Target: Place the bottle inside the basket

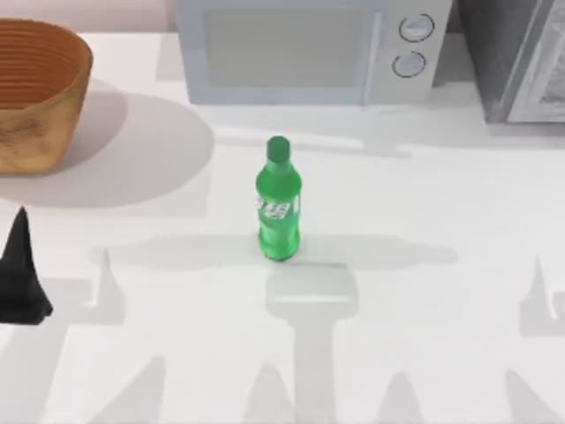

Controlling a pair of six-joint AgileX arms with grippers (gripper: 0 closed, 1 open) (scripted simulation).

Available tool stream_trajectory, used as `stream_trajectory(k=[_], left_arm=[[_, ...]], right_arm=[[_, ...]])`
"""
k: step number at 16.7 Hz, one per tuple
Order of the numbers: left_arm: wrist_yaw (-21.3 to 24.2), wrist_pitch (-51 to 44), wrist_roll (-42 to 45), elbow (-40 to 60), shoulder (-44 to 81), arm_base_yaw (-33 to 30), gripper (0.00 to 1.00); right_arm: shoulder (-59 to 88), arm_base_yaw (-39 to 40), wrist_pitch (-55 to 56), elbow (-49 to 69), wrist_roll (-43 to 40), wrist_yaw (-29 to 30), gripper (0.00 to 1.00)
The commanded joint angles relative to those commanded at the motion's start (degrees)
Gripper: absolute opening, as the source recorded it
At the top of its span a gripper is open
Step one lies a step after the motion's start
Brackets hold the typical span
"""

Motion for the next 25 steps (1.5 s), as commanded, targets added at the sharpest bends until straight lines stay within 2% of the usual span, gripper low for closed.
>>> stream_trajectory(k=[4,12,16,20,25], left_arm=[[3.03,15.46,0.87,3.19,19.66,-4.22,1.0],[11.11,52.71,1.68,11.53,69.27,-14.89,1.0],[14.88,68.66,1.81,15.2,90.2,-19.7,1.0],[17.44,79.03,1.86,17.75,103.4,-22.94,1.0],[18.19,82.01,1.86,18.55,107.06,-23.89,1.0]], right_arm=[[0.0,0.0,0.0,0.0,0.0,0.0,1.0],[0.0,0.0,0.0,0.0,0.0,0.0,1.0],[0.0,0.0,0.0,0.0,0.0,0.0,1.0],[0.0,0.0,0.0,0.0,0.0,0.0,1.0],[0.0,0.0,0.0,0.0,0.0,0.0,1.0]])
